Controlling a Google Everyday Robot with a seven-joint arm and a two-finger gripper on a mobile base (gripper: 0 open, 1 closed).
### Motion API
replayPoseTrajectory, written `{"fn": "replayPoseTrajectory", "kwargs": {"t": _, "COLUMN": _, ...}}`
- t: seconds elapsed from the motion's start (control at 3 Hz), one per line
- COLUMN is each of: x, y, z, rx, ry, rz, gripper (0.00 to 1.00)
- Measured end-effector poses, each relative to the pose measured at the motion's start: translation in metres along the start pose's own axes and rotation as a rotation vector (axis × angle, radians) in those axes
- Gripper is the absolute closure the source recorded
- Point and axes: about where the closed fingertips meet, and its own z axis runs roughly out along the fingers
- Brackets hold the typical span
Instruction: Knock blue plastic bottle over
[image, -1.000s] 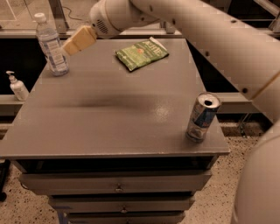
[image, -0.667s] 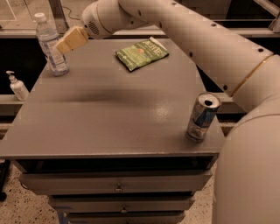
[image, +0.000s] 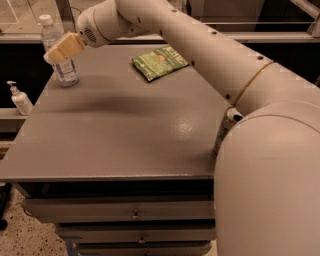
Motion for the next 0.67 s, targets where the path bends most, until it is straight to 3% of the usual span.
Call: {"fn": "replayPoseTrajectory", "kwargs": {"t": 0.67, "x": -0.001, "y": -0.002, "z": 0.035, "rx": -0.005, "ry": -0.007, "rz": 0.014, "gripper": 0.0}}
